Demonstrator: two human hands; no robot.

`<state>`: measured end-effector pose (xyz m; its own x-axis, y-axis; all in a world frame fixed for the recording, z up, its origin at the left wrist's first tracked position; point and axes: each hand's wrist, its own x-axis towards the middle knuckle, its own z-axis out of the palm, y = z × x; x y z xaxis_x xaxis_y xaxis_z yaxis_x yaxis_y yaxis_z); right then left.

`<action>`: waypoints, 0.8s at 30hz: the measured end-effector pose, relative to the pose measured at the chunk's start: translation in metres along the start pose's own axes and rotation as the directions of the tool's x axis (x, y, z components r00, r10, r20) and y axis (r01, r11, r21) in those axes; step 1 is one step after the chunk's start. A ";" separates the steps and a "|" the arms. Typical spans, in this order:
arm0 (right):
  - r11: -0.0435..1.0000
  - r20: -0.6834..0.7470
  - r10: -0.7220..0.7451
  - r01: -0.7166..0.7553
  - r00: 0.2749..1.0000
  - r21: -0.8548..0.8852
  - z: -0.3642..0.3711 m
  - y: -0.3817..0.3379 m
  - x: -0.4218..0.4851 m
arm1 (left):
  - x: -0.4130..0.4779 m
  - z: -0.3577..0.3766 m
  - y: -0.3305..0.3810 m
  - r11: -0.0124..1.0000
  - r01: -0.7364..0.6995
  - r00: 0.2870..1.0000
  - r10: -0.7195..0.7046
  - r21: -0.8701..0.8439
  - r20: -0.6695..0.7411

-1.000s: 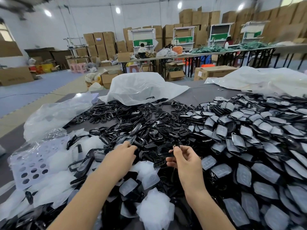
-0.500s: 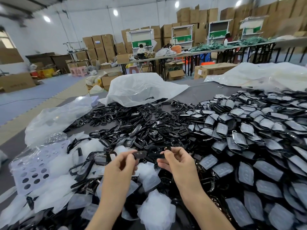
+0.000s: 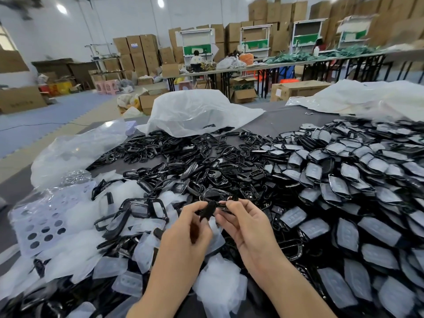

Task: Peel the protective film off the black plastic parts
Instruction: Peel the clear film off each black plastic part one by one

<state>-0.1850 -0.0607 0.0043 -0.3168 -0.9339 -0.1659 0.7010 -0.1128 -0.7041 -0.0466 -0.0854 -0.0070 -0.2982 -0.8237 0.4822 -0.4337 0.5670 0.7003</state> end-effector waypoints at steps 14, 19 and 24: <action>0.979 -0.065 -0.100 0.086 0.993 -0.184 -0.002 0.006 0.003 | 0.004 -0.009 0.008 0.939 0.134 0.980 -0.172 -0.317 -0.095; 0.971 0.078 -0.037 0.054 0.996 -0.232 0.001 0.011 -0.003 | 0.006 -0.014 0.010 0.849 0.242 0.946 -0.314 -0.470 -0.080; 0.964 0.169 0.002 0.043 0.986 -0.262 0.004 0.012 -0.009 | 0.006 -0.014 0.006 0.798 0.260 0.918 -0.379 -0.543 -0.117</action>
<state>-0.1717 -0.0551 -0.0001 -0.2028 -0.9781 -0.0479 0.4945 -0.0601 -0.8671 -0.0393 -0.0871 0.0081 -0.0096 -0.9711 0.2387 0.0381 0.2382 0.9705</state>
